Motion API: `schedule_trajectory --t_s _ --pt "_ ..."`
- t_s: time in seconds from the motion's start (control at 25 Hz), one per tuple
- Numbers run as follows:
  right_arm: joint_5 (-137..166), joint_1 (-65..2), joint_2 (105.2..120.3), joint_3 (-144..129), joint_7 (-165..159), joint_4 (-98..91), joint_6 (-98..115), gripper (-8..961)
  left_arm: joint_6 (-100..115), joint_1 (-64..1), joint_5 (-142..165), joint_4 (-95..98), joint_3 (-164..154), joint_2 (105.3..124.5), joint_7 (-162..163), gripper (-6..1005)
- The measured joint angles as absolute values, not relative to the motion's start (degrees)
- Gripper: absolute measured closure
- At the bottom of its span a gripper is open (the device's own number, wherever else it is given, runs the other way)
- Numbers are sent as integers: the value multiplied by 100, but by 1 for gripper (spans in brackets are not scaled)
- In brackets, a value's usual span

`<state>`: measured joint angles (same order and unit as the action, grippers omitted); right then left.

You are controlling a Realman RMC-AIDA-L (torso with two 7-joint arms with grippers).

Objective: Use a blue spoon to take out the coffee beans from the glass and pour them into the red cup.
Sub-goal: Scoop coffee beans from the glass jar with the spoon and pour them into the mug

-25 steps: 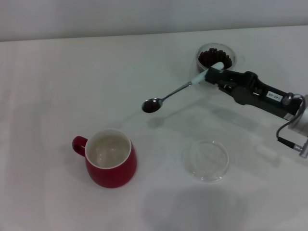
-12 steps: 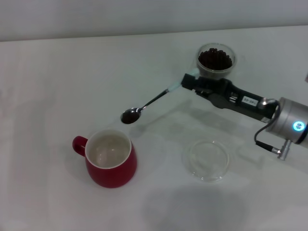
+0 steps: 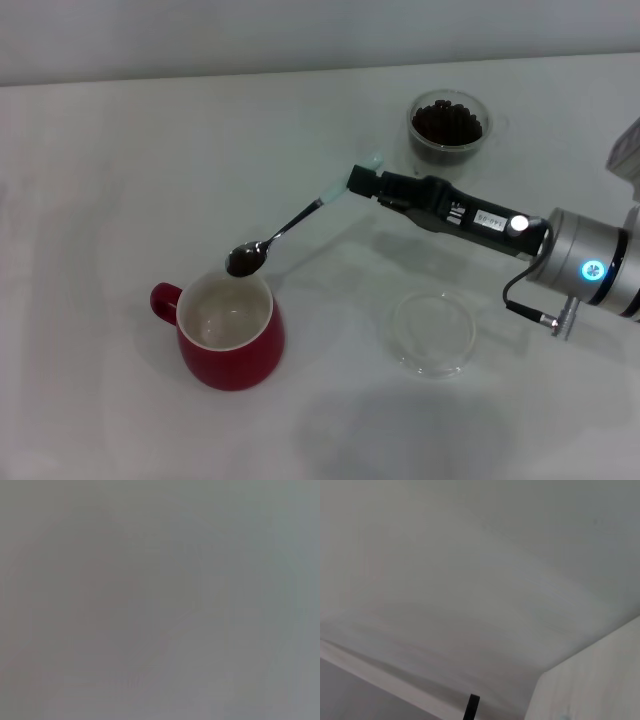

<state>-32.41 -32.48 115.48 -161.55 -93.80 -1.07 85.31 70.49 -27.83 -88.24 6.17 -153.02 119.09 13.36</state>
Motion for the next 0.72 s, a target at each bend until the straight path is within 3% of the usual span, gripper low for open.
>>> schedule_trajectory --t_s 0.72 --pt "-3125 -3140 11565 -16148 -8440 -502 8377 817 7049 -2780 -8816 631 -15302 11923 1336 109"
